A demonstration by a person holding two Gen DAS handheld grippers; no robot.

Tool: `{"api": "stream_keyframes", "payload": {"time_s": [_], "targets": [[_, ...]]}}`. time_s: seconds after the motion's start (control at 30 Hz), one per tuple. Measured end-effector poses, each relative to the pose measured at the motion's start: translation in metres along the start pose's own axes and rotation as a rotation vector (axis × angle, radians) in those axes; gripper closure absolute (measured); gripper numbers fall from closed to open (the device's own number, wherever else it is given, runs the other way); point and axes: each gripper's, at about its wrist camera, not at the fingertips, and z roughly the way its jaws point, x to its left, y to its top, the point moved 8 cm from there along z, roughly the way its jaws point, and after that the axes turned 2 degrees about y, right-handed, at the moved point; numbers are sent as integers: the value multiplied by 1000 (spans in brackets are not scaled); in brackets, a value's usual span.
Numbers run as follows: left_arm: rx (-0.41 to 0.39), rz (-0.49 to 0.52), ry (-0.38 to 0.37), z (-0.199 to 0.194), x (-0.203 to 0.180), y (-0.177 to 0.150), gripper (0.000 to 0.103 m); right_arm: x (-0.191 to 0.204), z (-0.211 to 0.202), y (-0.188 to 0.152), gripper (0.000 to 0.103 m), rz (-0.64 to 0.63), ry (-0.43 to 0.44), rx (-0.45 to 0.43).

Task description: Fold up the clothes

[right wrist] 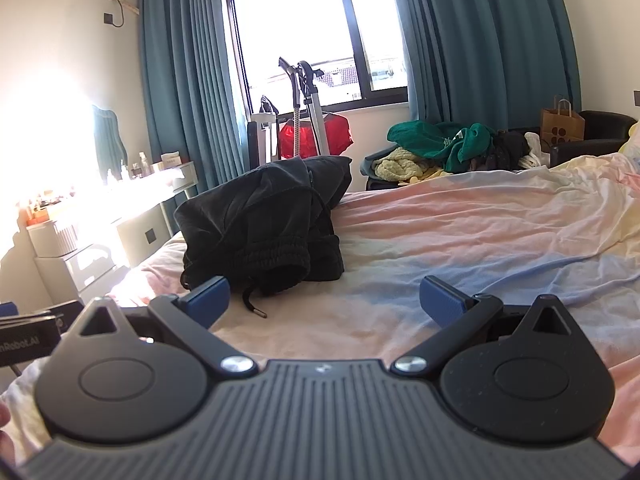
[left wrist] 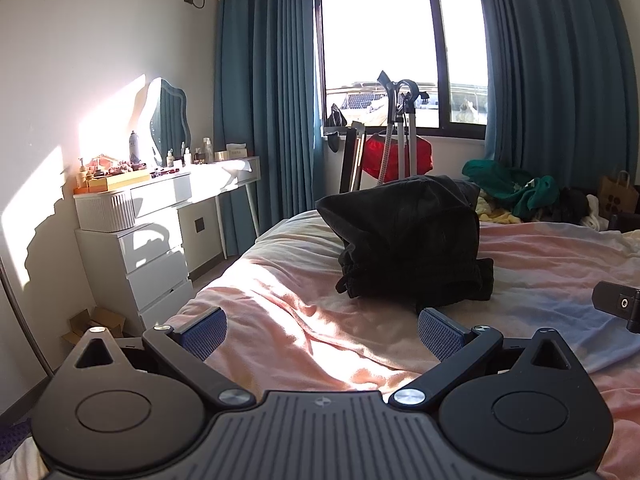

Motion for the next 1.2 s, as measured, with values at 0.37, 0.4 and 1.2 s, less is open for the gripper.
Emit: {"api": "stream_keyframes", "payload": {"time_s": [0.37,0.4,1.2], "targets": [[-87,-26,-12,-5,4,1,0,-2,0,1,0,11,-6,-1],[-114,-23,-10,-6,4,2,0,-2,0,1,0,13,-7,0],[62,258,-92,176,-48,-37,0,-34,16,-2,0,186,-16,58]]}}
